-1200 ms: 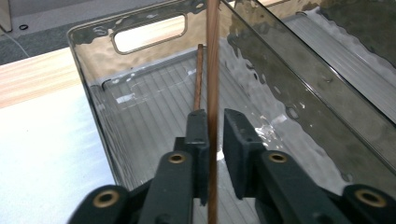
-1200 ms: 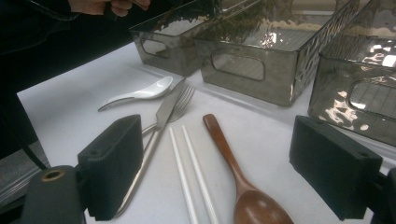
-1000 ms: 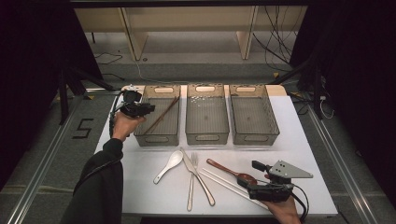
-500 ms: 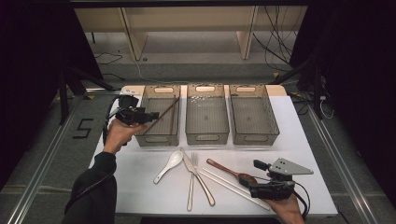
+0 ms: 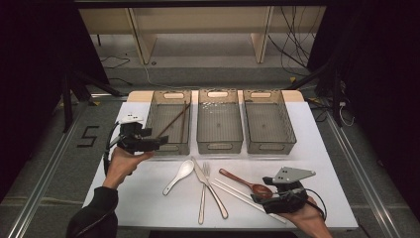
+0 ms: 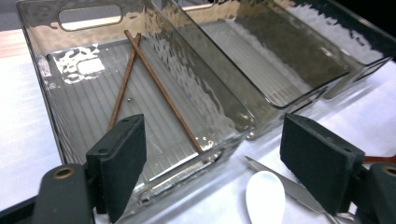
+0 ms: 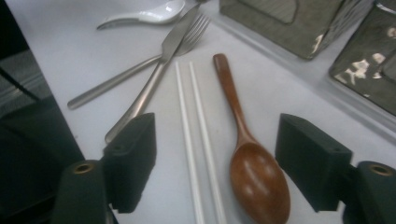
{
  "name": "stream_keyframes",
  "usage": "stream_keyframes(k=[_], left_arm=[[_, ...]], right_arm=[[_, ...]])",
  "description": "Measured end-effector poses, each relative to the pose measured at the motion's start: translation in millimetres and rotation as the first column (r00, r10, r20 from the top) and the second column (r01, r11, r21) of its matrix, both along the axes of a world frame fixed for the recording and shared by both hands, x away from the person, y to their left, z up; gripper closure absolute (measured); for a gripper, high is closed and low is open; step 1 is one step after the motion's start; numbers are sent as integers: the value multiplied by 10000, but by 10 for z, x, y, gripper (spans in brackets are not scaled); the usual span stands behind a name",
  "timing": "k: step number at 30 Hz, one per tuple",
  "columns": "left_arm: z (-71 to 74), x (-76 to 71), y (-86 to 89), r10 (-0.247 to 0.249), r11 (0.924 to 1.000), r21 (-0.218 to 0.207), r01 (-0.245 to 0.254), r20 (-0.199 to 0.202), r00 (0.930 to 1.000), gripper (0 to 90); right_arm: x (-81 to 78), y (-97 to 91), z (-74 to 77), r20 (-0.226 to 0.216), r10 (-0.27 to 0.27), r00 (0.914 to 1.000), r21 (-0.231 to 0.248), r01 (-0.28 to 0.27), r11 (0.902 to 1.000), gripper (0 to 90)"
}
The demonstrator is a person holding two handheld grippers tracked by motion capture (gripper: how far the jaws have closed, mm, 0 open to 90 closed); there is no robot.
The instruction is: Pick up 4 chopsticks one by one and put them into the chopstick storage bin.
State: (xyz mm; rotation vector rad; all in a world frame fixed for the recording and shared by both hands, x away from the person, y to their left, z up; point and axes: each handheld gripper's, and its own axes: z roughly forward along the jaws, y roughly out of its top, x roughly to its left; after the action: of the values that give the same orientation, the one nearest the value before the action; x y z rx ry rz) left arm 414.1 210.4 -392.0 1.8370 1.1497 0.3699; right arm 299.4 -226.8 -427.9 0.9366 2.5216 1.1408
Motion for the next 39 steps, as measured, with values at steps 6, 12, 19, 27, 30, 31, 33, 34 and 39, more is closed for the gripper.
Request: stream_keyframes(k=[6, 12, 19, 27, 30, 31, 33, 34, 39], left_arm=[[-66, -214, -21, -197, 9993, -295, 208, 369, 9991, 211], [-140, -396, -92, -432, 9980, -430, 457, 562, 9975, 204], [-284, -564, -122, -559, 9972, -449, 593, 741, 9957, 194], [-412, -703, -156, -489, 9971, -550, 532, 770, 9958, 194], [-419, -741, -185, -584, 9972, -405, 623, 916, 9941, 194], [-419, -750, -192, -586, 9973, -382, 627, 998, 9933, 194], [-426, -768, -190, -644, 9963, -506, 696, 985, 9930, 193], [-436, -780, -193, -645, 9955, -623, 710, 1006, 9928, 193], [-462, -837, -193, -827, 9930, -761, 905, 1009, 9915, 187]], right_arm=[[14, 112, -20, -875, 520, 9948, -790, -590, 9951, 398], [51, 165, -45, -1561, 636, 9857, -1534, -878, 9843, 455], [75, 210, -90, -2273, 473, 9727, -2114, -967, 9726, 518], [108, 273, -160, -2691, 346, 9625, -2827, -1133, 9525, 598], [110, 300, -181, -2823, 352, 9587, -3043, -1243, 9444, 630], [109, 304, -183, -2882, 304, 9571, -3098, -1233, 9428, 642], [114, 311, -195, -2956, 302, 9548, -3244, -1300, 9369, 661], [118, 315, -201, -2972, 284, 9544, -3332, -1315, 9337, 668], [128, 337, -232, -3141, 201, 9492, -3653, -1403, 9202, 706]])
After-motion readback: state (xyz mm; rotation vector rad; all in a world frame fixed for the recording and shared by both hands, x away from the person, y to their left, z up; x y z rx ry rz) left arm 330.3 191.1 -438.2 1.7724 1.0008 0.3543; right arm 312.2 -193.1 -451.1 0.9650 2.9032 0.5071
